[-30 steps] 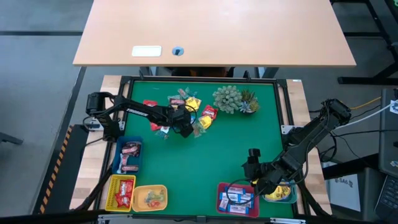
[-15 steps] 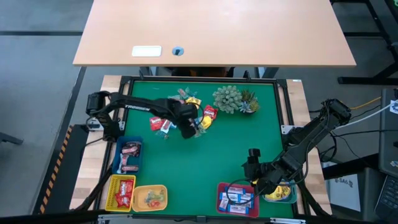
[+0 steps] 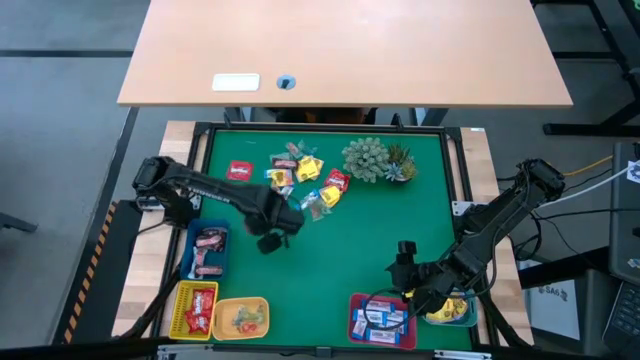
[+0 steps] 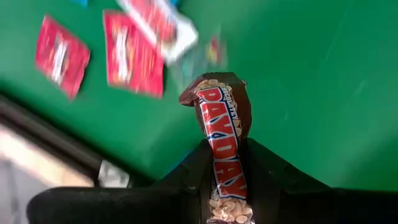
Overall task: Sort candy
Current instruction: Put the brown chocolate into the blue bin, then put the transparent candy into the orange bin
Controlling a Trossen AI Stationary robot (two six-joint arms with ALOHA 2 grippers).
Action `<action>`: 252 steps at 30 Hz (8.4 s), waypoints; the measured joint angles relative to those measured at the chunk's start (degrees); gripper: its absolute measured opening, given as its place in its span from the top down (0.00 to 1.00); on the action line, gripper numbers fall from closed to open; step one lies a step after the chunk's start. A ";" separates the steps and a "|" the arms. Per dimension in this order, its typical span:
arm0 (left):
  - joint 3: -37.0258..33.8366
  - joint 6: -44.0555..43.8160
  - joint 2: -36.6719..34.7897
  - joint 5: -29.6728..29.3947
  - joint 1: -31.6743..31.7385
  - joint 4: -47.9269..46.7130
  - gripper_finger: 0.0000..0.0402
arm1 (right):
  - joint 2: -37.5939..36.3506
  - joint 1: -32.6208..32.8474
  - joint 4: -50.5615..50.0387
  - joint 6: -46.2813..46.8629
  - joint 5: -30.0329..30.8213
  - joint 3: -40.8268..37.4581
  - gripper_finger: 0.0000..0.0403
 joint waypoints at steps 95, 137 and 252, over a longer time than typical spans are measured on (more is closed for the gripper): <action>-4.61 -34.55 -0.36 -25.96 -32.59 6.54 0.52 | 23.11 -37.77 33.27 -20.28 5.95 -0.05 0.37; -4.61 -34.53 -0.33 -26.34 -32.57 8.34 0.52 | 32.52 -41.31 43.39 -22.76 0.76 0.07 0.46; -4.61 -12.01 -0.31 -27.25 -19.39 4.69 0.52 | 59.01 -18.51 67.62 -17.92 -13.16 41.53 0.92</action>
